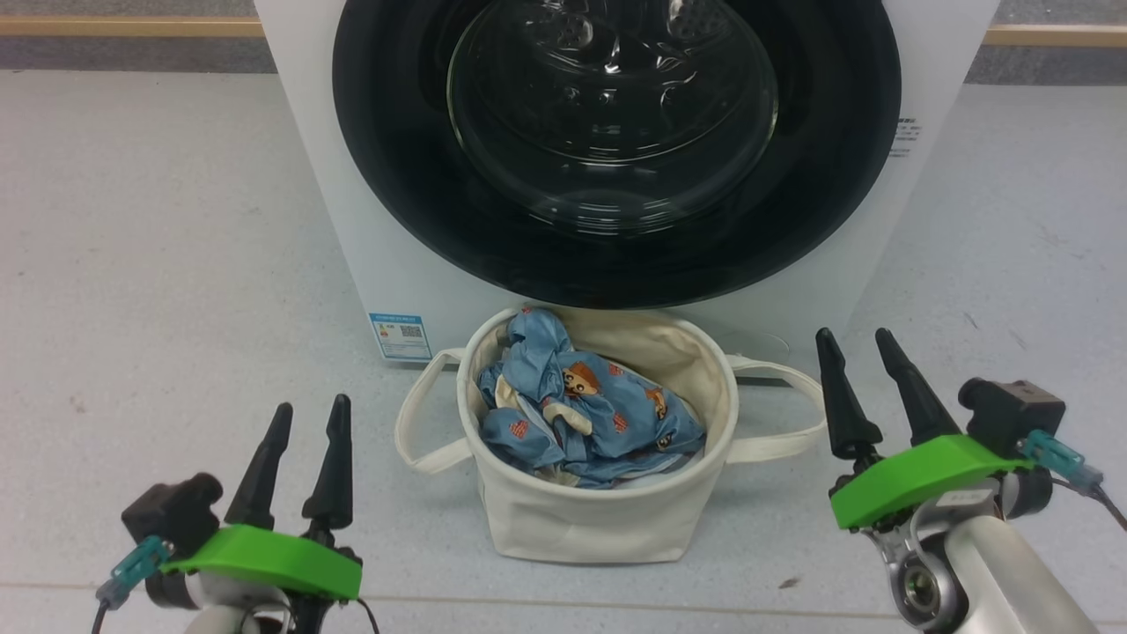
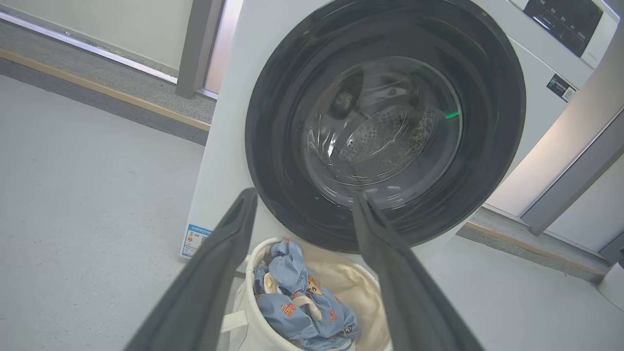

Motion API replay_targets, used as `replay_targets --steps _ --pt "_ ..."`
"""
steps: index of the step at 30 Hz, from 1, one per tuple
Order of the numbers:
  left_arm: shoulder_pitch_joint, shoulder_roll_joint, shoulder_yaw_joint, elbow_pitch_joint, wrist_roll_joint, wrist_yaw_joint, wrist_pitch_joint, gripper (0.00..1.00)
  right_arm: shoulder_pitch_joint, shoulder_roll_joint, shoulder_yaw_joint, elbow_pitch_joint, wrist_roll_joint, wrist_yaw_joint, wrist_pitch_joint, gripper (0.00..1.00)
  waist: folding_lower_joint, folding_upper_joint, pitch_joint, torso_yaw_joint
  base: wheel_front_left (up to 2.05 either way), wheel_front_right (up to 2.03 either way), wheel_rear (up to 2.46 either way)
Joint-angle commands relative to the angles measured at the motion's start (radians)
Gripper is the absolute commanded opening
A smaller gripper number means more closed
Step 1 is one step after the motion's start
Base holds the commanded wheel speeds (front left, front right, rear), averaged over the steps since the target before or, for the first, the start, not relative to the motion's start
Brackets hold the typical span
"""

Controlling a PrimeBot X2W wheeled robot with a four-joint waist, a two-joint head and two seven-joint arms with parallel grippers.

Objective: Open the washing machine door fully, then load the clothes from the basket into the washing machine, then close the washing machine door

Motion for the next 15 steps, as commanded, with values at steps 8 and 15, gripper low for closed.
replay_targets --steps 8,15 --pt "-0.076 0.002 0.035 -0.02 0.115 -0.002 -0.036 1.0 -0.062 -0.03 0.051 -0.022 -0.095 0.0 -0.037 1.0 0.0 0.0 0.004 0.007 0.0 0.0 0.0" --pt "-0.094 0.001 0.038 -0.014 0.196 -0.002 -0.056 1.0 -0.079 -0.042 0.073 -0.021 -0.168 0.0 -0.057 1.0 0.0 0.0 0.017 0.012 0.0 0.0 0.0"
